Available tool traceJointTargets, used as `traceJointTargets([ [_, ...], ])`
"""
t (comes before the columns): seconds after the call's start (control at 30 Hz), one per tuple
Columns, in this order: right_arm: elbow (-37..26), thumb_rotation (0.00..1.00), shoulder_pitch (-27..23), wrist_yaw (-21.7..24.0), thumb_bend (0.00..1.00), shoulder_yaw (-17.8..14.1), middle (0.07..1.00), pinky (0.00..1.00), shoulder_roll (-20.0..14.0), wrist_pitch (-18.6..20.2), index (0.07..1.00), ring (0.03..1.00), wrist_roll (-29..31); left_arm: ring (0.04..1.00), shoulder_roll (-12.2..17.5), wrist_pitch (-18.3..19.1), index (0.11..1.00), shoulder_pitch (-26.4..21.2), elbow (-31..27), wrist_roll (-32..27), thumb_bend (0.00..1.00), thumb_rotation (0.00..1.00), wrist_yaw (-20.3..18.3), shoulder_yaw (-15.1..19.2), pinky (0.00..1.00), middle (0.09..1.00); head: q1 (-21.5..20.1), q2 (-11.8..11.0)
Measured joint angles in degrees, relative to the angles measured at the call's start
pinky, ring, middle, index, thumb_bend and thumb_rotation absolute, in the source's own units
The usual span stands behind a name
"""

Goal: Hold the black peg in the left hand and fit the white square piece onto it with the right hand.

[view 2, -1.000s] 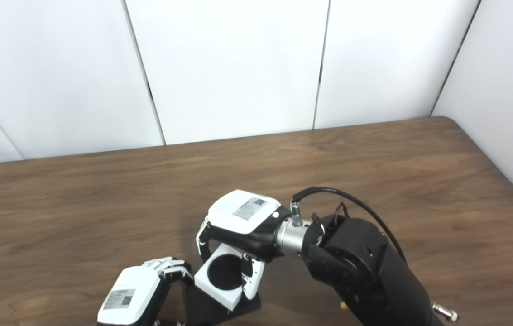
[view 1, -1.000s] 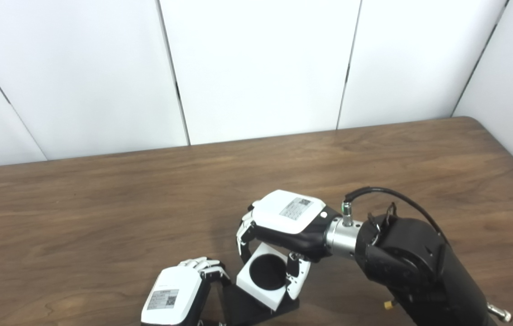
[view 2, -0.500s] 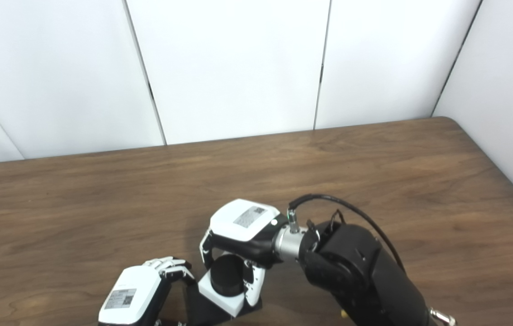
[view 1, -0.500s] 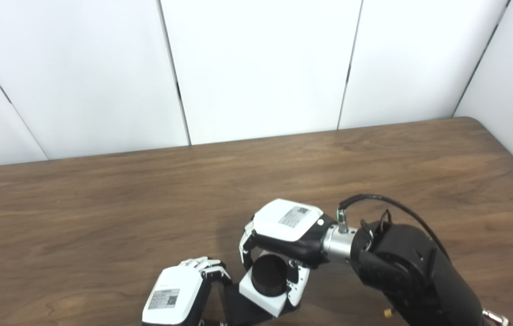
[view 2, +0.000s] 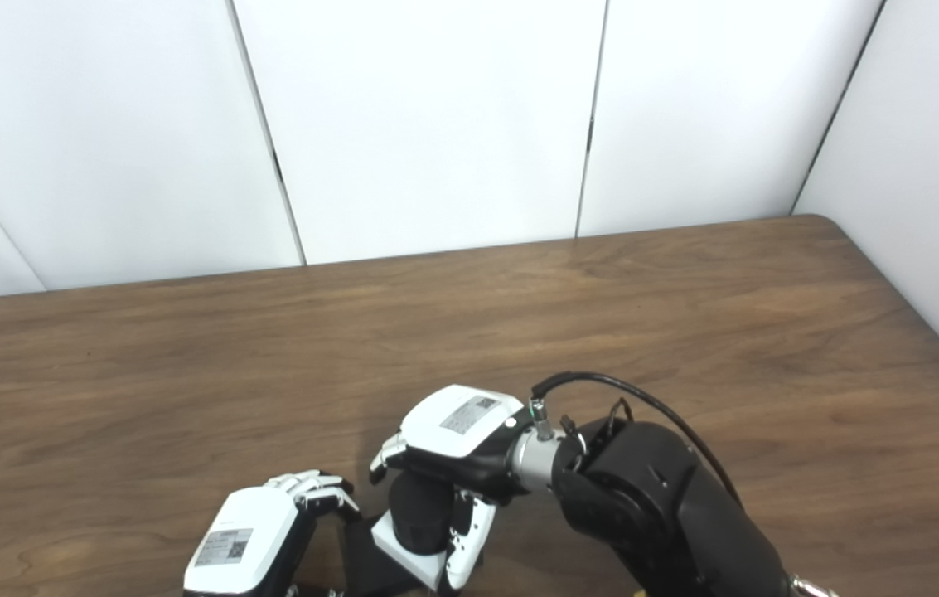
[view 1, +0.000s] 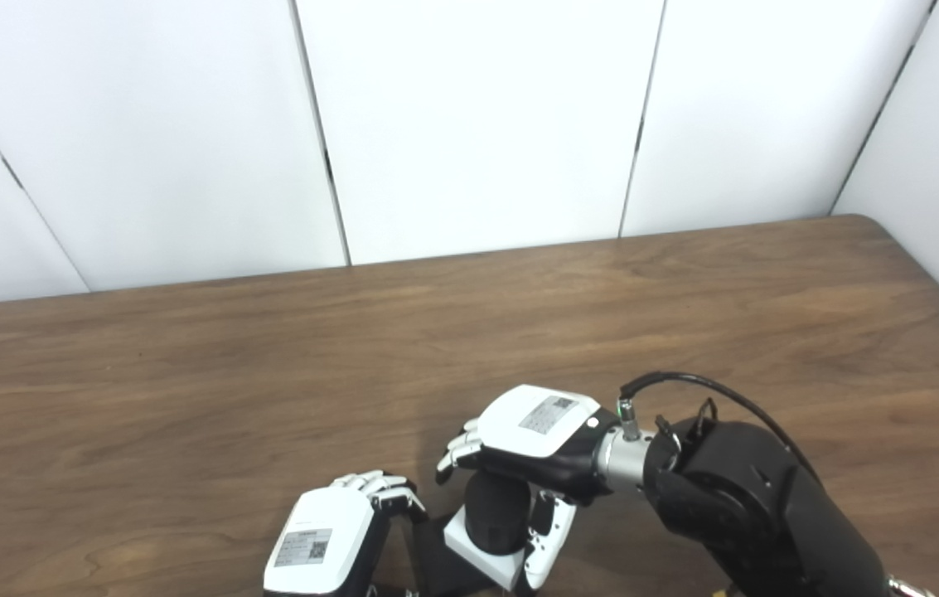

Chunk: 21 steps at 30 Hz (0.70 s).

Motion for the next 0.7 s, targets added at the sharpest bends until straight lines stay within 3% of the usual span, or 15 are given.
traceJointTargets([
  [0.33,-6.5,0.48,-5.5,5.2,1.00,-2.7,0.918,0.96,0.6,3.2,0.856,0.963,1.7,0.831,0.0,0.1,0.489,-0.1,0.1,0.0,0.51,0.05,0.0,0.0,0.84,0.775,-0.1,-0.4],
  [0.7,-10.6,0.48,-8.5,5.7,1.00,-5.0,0.917,0.95,0.4,5.3,0.856,0.961,2.5,0.834,0.0,0.1,0.489,-0.2,0.1,0.0,0.52,0.05,0.0,0.0,0.84,0.774,-0.1,-0.4],
])
